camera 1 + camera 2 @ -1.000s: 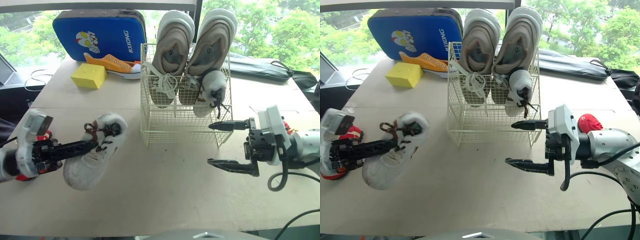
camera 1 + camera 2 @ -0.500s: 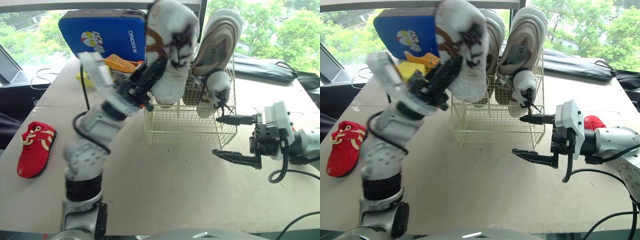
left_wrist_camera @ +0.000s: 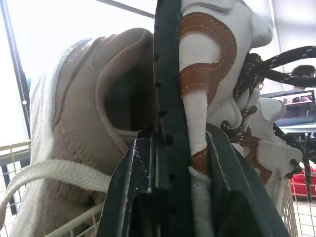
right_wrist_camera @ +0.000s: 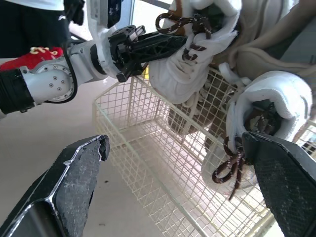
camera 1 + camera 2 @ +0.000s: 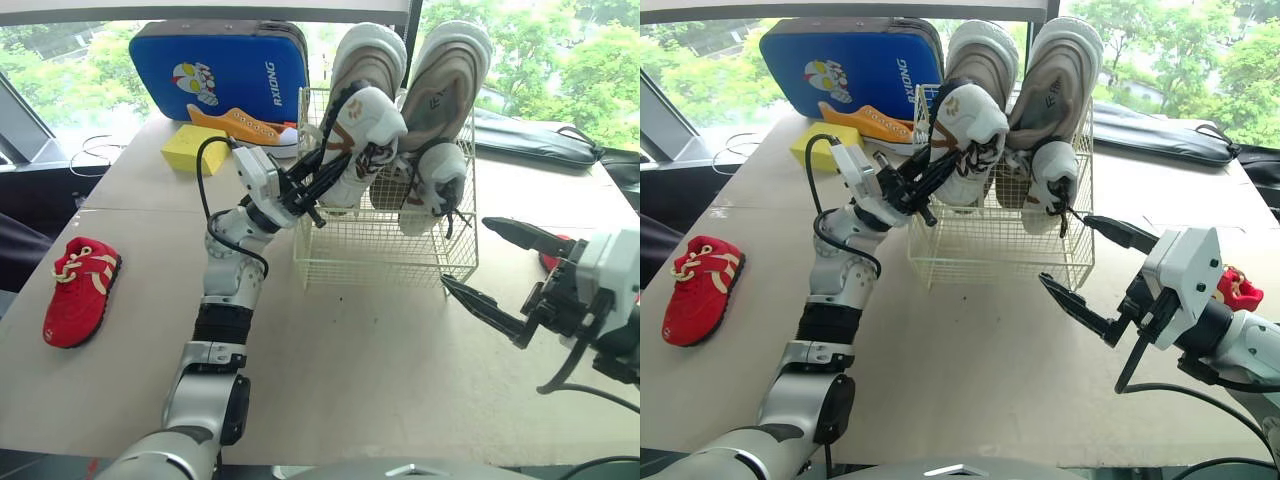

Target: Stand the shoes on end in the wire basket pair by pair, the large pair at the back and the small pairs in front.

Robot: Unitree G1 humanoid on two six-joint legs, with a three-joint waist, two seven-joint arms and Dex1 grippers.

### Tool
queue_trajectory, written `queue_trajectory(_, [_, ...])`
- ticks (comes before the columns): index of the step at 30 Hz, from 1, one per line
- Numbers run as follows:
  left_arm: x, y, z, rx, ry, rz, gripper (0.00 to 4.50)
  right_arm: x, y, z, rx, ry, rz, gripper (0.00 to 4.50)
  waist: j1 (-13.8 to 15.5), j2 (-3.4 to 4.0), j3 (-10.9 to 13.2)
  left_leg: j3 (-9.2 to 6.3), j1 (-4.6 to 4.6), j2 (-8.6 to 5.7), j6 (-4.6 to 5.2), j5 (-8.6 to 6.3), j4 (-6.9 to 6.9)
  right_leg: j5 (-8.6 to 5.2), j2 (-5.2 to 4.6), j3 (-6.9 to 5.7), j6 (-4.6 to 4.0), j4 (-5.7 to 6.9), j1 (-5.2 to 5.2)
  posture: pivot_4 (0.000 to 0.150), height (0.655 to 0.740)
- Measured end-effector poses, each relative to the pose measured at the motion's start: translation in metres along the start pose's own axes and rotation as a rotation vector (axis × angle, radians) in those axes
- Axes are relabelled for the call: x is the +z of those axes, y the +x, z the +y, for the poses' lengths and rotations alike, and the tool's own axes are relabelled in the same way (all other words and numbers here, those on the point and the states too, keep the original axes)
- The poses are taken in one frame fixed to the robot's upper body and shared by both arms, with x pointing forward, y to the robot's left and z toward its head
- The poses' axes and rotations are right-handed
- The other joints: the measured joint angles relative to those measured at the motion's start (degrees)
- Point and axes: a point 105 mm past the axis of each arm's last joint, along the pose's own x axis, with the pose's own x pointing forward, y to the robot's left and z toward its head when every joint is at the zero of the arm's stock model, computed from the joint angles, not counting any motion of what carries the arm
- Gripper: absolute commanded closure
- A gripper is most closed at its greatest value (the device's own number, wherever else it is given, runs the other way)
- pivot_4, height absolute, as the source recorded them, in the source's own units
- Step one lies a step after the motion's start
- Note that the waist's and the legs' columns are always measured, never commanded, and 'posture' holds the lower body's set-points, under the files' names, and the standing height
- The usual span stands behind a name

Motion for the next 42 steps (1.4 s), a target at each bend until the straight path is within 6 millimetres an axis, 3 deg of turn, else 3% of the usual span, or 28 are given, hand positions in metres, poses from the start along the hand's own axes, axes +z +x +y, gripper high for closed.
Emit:
queue_trajectory(13, [-0.009, 0.017, 0.007, -0.039, -0.032, 0.053, 3.94, -0.002, -0.003, 0.001, -0.076, -0.02, -0.019, 0.0, 1.02, -0.08, -0.2, -0.23, 0.05, -0.11, 0.13, 0.09, 0.03, -0.02, 0.04, 0.0, 0.04, -0.01, 0.2, 0.15, 0.74])
queue_trajectory(14, [-0.01, 0.017, 0.007, -0.041, -0.028, 0.058, 2.93, -0.001, -0.003, 0.001, -0.076, -0.019, -0.023, 0.0, 1.03, -0.09, -0.21, -0.26, 0.06, -0.11, 0.13, 0.09, 0.03, -0.02, 0.04, 0.0, 0.04, -0.01, 0.21, 0.15, 0.74])
queue_trajectory(20, [-0.007, 0.005, 0.004, -0.017, -0.021, 0.134, 0.32, -0.001, -0.001, 0.002, -0.07, -0.022, -0.027, 0.0, 0.69, 0.03, -0.25, -0.25, 0.11, -0.04, 0.13, 0.08, 0.01, -0.03, 0.04, 0.02, 0.06, 0.01, 0.2, 0.15, 0.74])
queue_trajectory(28, [0.003, -0.036, -0.004, 0.038, -0.118, 0.315, 0.32, -0.001, 0.004, 0.006, -0.018, -0.011, -0.037, 0.0, -0.51, 0.3, 0.04, -0.28, 0.05, 0.02, 0.11, 0.08, -0.09, -0.16, 0.1, 0.02, 0.26, 0.03, 0.07, 0.15, 0.74])
queue_trajectory(38, [0.011, -0.028, 0.014, 0.119, -0.114, 0.387, 0.32, -0.003, 0.011, 0.002, 0.047, -0.006, -0.054, 0.0, -0.46, 0.37, 0.18, -0.28, 0.05, 0.01, 0.11, 0.08, -0.09, -0.16, 0.14, 0.04, 0.27, 0.03, 0.06, 0.15, 0.74])
queue_trajectory(42, [0.015, -0.032, 0.018, 0.074, -0.044, 0.476, 0.32, -0.004, 0.012, 0.002, 0.063, -0.002, -0.048, 0.0, -0.51, 0.41, 0.23, -0.23, 0.03, 0.01, 0.09, 0.09, -0.13, -0.12, 0.16, 0.11, 0.19, 0.03, 0.0, 0.15, 0.74])
